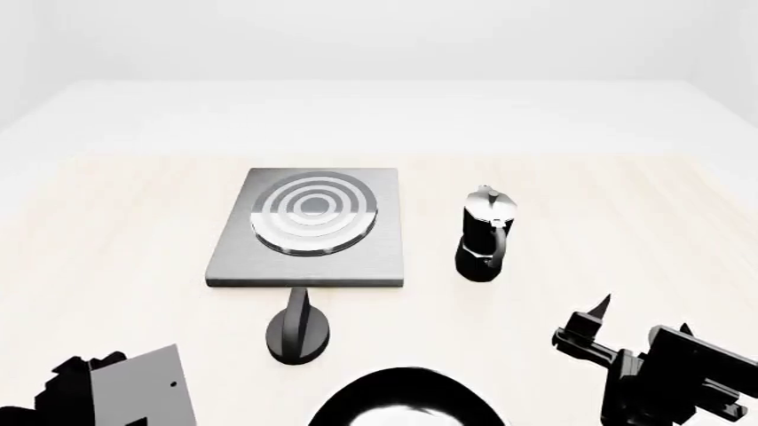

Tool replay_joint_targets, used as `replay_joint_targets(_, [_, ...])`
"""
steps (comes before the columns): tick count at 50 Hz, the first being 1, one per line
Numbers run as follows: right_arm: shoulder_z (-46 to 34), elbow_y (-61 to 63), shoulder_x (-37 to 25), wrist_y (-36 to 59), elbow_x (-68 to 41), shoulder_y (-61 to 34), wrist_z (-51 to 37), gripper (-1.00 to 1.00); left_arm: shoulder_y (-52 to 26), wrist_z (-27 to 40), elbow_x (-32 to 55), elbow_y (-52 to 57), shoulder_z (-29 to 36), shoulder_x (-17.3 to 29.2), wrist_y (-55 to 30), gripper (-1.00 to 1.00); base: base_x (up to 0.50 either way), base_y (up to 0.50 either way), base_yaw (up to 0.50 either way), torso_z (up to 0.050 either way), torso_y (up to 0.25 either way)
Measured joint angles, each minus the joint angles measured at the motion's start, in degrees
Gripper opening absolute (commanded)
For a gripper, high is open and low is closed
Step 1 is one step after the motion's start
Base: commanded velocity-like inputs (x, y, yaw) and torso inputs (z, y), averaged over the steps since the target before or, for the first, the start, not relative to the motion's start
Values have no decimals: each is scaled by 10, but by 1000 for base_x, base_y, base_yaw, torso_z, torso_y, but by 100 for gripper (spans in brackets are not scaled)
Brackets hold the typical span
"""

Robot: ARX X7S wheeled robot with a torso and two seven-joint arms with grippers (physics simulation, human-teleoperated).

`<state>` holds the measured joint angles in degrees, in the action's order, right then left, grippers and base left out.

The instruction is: Turn on the stove and put the frying pan on it.

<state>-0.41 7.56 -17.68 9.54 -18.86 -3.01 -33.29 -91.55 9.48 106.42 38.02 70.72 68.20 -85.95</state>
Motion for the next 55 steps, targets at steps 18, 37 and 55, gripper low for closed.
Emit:
replay_joint_targets(18, [-2, 5, -3, 1, -2, 0, -3, 100, 64, -98, -140, -9, 18, -20, 42, 100, 0, 0, 0, 0, 0])
replay_joint_targets(37, [-3, 3, -4, -4, -3, 2, -4, 100, 122, -171, -248, -34, 51, -41, 92, 100, 0, 0, 0, 0, 0])
replay_joint_targets(55, [-5, -1, -5, -10, -4, 3, -5, 100, 162, -220, -315, -60, 89, -69, 120, 100, 0, 0, 0, 0, 0])
